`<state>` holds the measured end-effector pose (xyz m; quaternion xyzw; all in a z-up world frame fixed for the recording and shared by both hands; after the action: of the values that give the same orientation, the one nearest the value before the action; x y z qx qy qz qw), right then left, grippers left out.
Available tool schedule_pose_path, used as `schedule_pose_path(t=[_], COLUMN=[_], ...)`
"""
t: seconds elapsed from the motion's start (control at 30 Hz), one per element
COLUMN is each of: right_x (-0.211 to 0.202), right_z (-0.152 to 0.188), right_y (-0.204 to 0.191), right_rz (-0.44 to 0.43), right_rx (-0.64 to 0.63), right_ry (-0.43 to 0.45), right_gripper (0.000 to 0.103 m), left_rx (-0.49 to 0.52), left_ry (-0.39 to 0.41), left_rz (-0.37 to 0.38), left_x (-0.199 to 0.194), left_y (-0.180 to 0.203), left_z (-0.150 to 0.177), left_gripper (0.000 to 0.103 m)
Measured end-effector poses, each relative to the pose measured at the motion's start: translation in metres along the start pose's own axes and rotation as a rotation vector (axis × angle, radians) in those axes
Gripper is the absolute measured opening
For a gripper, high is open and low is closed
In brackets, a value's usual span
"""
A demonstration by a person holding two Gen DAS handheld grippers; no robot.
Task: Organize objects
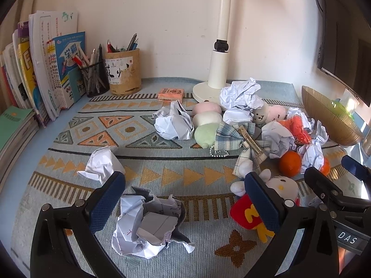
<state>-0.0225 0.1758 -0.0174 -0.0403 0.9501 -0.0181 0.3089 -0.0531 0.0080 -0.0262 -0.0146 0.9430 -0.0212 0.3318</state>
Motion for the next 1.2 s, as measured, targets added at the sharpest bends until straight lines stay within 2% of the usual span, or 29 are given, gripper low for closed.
schedule_pose_path(t=[1.2], right_x=[0.005], right_z=[0.0026], right_y=[-0.0021], right_rz=[0.004], right_rx=[-0.011], right_ry=[-0.026], right_gripper=[0.103], left_rx=[0.005], left_ry=[-0.015], left_rz=[-0.005], left_x=[0.0028], left_y=[-0.0032], left_z=[0.0033], left_gripper=[0.102])
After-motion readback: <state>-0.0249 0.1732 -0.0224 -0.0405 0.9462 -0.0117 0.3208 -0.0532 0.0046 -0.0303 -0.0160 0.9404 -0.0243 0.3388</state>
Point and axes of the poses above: each gripper's, at about its wrist camera, not at the fingertips, and x roughly the way its jaws point, y to its right, z to its underside, the point moved 9 cm from there along x, roughly the way its jaws point, and after that the axes turned 8 degrees about -z, right-handed, at the moved point
